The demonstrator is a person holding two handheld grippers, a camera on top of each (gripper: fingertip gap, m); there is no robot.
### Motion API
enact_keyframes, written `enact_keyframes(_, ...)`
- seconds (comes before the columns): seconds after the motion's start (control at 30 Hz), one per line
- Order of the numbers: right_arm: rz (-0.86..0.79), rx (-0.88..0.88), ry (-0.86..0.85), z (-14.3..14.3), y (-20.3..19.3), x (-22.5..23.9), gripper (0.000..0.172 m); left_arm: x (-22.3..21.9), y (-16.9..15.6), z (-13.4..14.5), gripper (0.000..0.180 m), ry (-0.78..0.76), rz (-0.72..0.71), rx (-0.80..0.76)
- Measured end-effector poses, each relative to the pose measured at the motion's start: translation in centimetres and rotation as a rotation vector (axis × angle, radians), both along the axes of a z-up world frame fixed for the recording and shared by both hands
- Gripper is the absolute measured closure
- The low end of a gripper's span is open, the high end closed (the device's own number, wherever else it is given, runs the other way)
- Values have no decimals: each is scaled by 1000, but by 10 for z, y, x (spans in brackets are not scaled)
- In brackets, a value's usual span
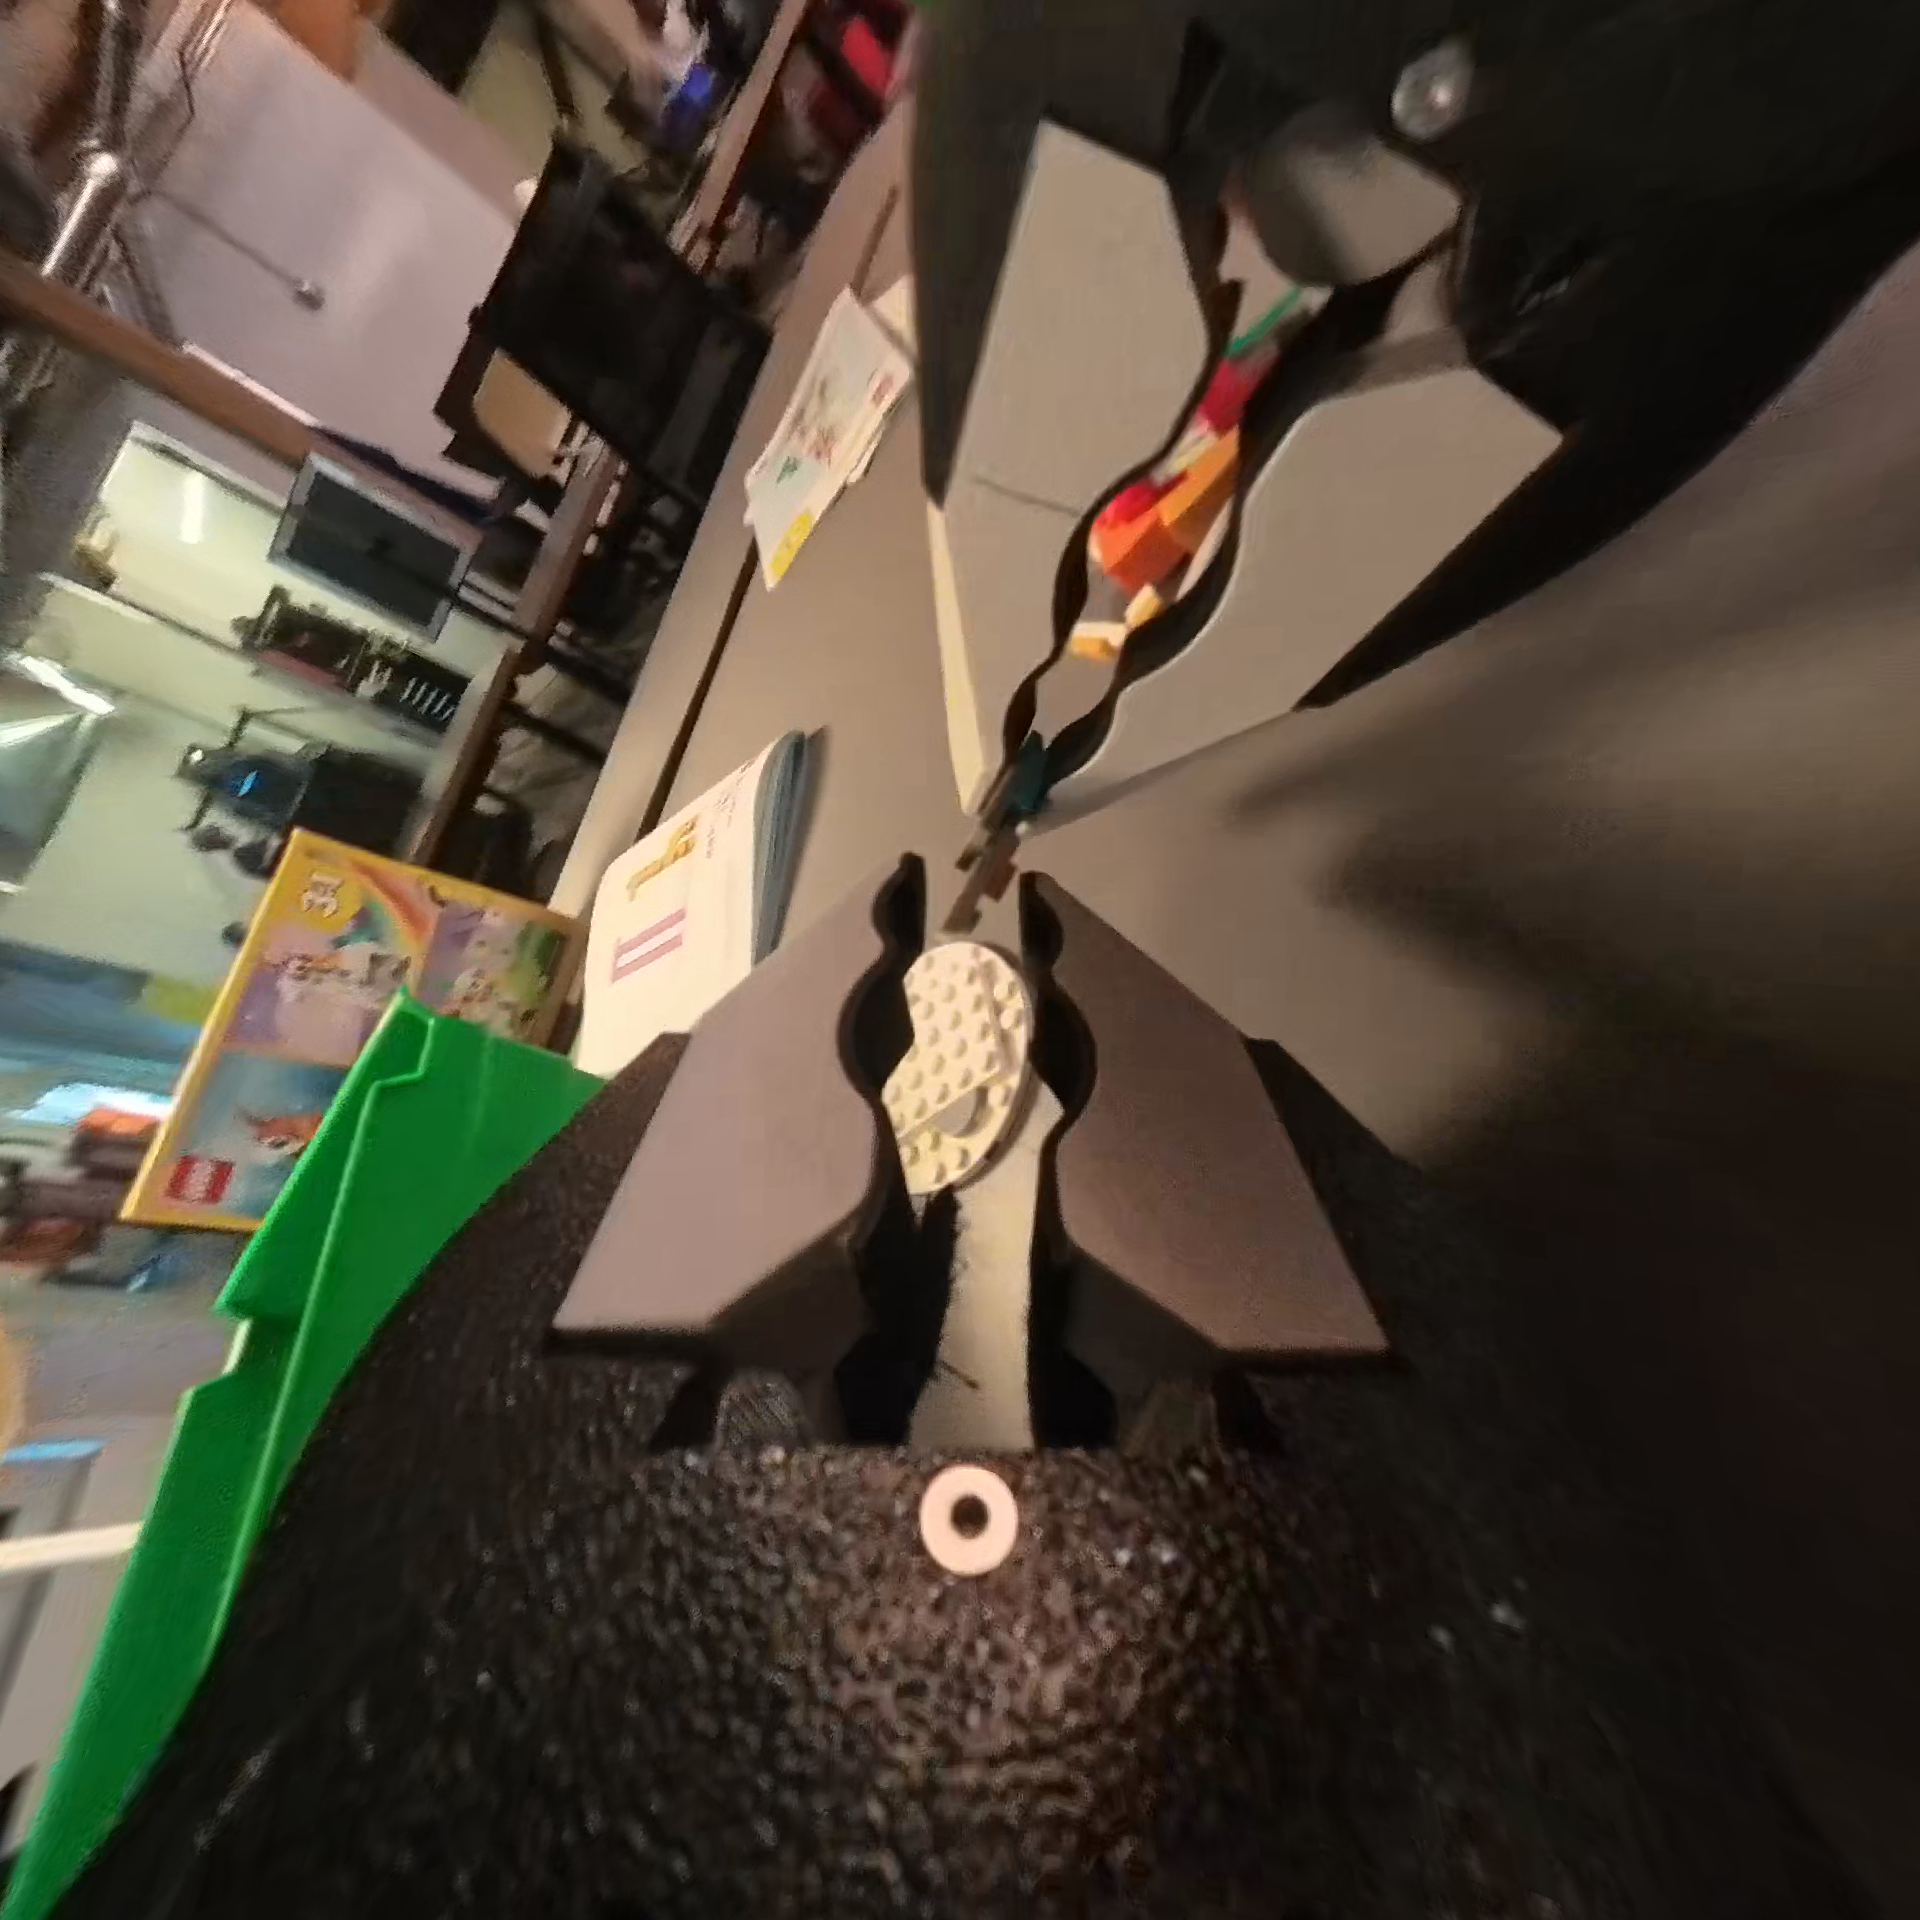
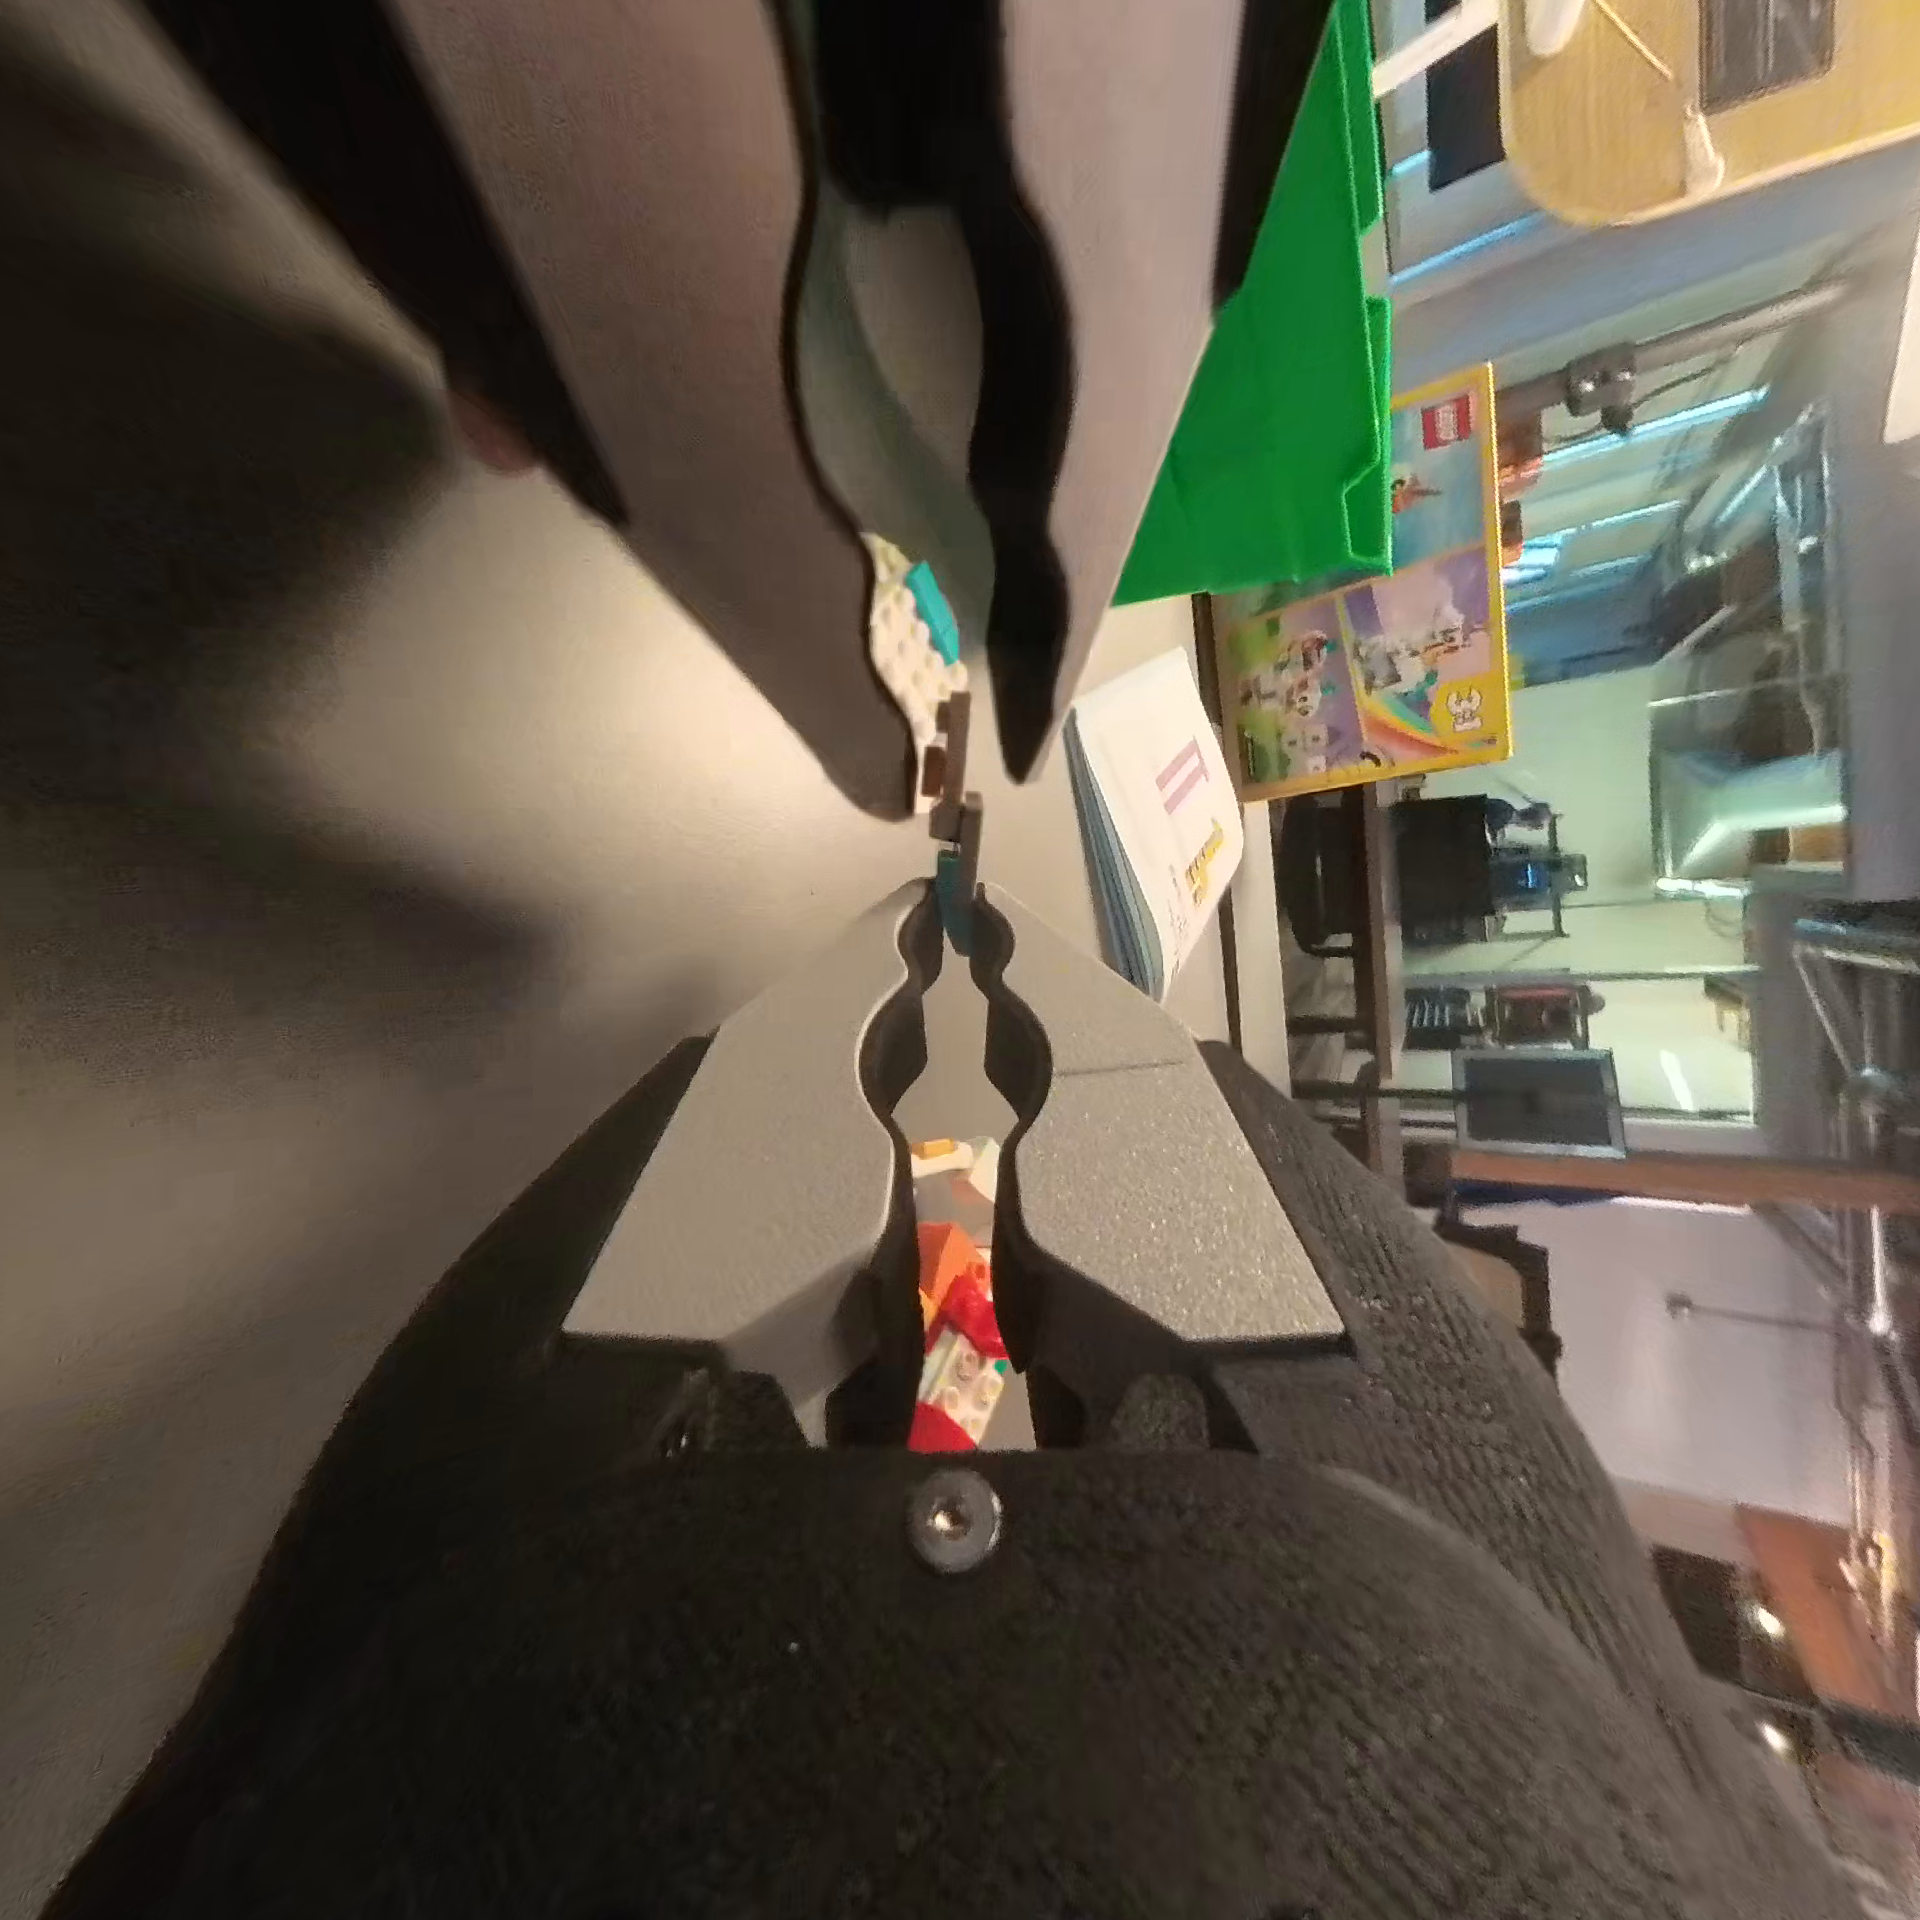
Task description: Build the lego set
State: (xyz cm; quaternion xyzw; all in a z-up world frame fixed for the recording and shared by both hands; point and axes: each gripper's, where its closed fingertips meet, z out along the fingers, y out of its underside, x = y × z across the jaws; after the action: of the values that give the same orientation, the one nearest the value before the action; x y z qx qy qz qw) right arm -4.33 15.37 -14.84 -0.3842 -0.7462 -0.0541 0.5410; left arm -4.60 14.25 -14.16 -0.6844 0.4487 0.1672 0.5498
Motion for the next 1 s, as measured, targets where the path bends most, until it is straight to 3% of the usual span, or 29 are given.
enact_keyframes(0.23, 11, -38, 65, 7, -3, -3, 169, -2, 5, 2, 173, 83, 41, 51)
enact_keyframes(0.37, 61, -37, 94, 10, -9, -5, 154, -1, 5, 4, 175, 107, 33, 72)
enact_keyframes(0.47, 68, 27, 72, 9, -8, -5, 165, 0, 4, 0, 175, 89, 14, 46)
enact_keyframes(0.8, 108, 145, 34, 6, -10, -7, 166, 0, 3, -3, 175, 100, -26, 50)
enact_keyframes(1.0, 1, 98, 91, 16, 1, -7, 168, -5, 11, 14, 168, 95, 48, 184)
